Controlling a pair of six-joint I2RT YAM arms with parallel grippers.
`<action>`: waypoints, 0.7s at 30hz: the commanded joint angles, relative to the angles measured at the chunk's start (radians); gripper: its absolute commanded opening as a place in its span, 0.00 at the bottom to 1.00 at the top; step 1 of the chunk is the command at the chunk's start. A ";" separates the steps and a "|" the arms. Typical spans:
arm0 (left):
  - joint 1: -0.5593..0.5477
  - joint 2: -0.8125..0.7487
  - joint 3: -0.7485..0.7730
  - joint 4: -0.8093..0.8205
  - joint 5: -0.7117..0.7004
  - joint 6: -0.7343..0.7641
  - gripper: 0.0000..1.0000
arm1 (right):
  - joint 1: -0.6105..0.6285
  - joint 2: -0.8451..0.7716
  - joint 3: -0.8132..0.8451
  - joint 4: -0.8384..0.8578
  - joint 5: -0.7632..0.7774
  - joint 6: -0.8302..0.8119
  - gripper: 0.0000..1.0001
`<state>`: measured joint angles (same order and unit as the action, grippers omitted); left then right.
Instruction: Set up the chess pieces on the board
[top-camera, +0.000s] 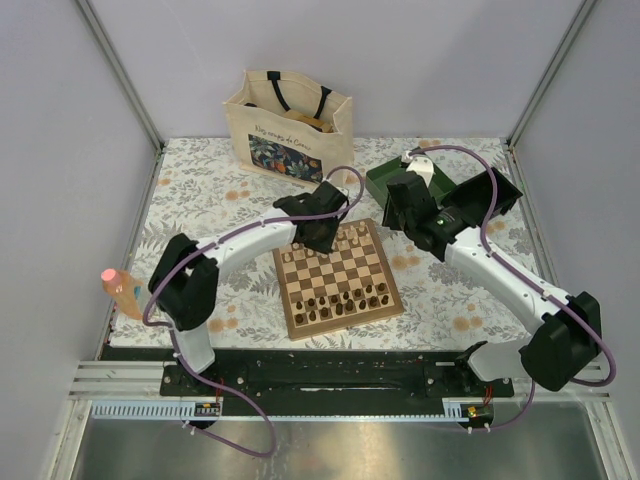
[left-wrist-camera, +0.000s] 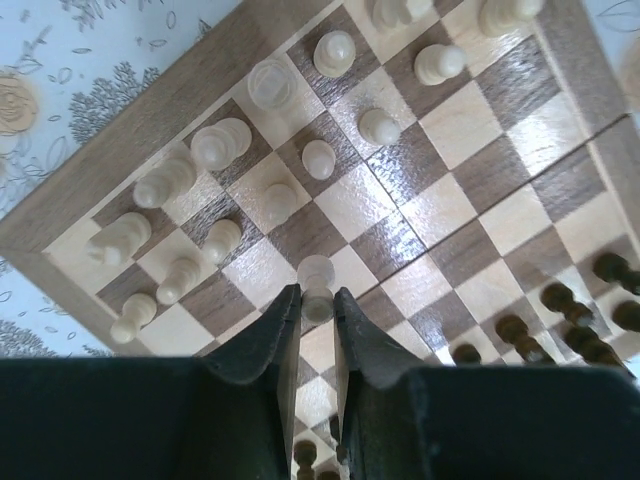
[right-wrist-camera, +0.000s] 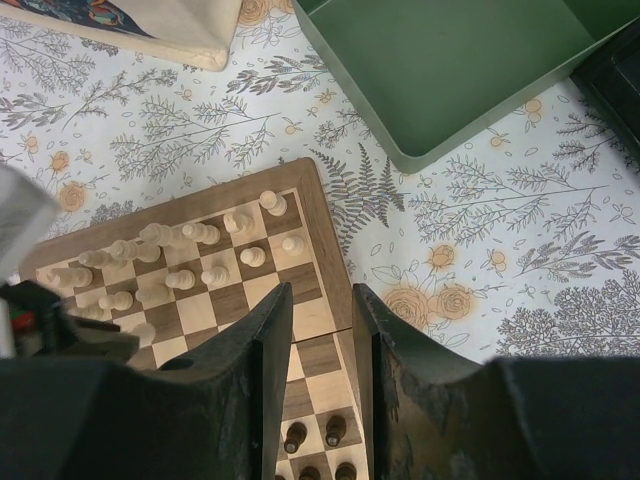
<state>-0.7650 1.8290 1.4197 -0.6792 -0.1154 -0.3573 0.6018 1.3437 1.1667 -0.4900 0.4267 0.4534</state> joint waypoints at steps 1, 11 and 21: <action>-0.005 -0.126 0.045 -0.017 0.010 0.023 0.01 | -0.007 0.011 0.053 0.037 0.003 0.007 0.39; 0.007 -0.241 0.071 -0.040 -0.069 0.020 0.02 | -0.008 0.023 0.074 0.036 -0.014 0.002 0.39; 0.128 -0.266 0.055 -0.049 -0.072 0.024 0.01 | -0.008 0.025 0.063 0.037 -0.022 0.008 0.39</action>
<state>-0.6823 1.6108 1.4586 -0.7219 -0.1543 -0.3466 0.6010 1.3651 1.1931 -0.4828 0.4221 0.4534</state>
